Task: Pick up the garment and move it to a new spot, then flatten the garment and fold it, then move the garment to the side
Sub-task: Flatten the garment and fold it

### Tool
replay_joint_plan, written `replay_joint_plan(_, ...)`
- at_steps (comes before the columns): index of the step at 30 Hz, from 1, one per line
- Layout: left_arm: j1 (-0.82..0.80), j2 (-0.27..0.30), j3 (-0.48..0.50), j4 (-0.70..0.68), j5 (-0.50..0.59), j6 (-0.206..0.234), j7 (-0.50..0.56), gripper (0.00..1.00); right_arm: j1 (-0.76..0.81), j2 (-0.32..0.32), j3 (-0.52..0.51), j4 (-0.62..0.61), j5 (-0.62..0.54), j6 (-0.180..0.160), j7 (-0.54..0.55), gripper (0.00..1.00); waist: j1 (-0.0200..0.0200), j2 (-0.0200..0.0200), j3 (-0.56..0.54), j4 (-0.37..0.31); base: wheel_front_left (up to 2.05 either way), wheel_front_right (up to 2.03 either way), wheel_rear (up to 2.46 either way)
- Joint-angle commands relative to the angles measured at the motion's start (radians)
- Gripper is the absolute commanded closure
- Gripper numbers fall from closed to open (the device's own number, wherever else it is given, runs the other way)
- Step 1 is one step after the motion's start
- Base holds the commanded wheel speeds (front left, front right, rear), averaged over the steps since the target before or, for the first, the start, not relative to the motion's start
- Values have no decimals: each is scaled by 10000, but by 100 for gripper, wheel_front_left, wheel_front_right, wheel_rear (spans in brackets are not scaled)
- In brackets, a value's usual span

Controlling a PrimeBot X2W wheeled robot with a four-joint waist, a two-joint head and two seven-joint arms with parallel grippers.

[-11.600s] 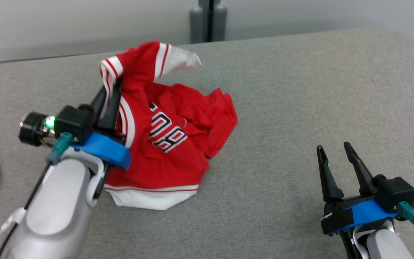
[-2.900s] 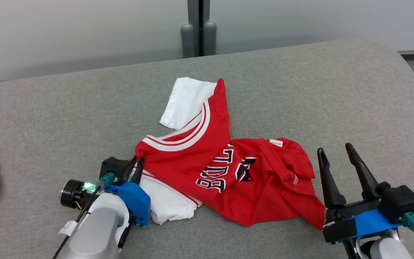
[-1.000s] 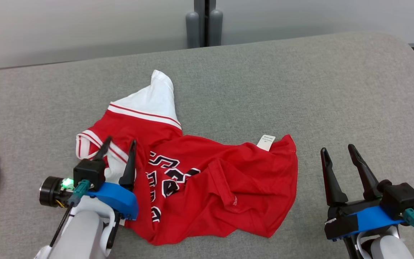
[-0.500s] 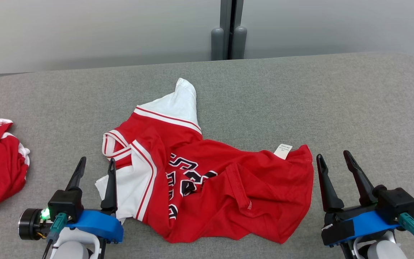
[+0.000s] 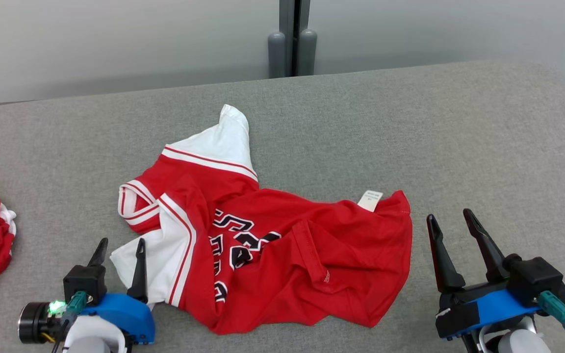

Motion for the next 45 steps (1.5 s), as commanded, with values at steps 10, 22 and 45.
replay_joint_plan(10,-742,134,280,1705,46,-71,-26,0,-207,-140,-43,66,87,3,-3,0,0,1,332,-275,0,0,0)
replay_joint_plan(22,-822,-148,412,2164,-106,-322,-17,100,-25,-98,-137,119,33,3,-3,0,0,1,35,-87,0,0,0)
replay_joint_plan(45,3458,-1088,1709,-2686,-338,417,-17,100,711,185,-339,336,-45,3,-5,0,0,1,-1042,1496,0,0,0)
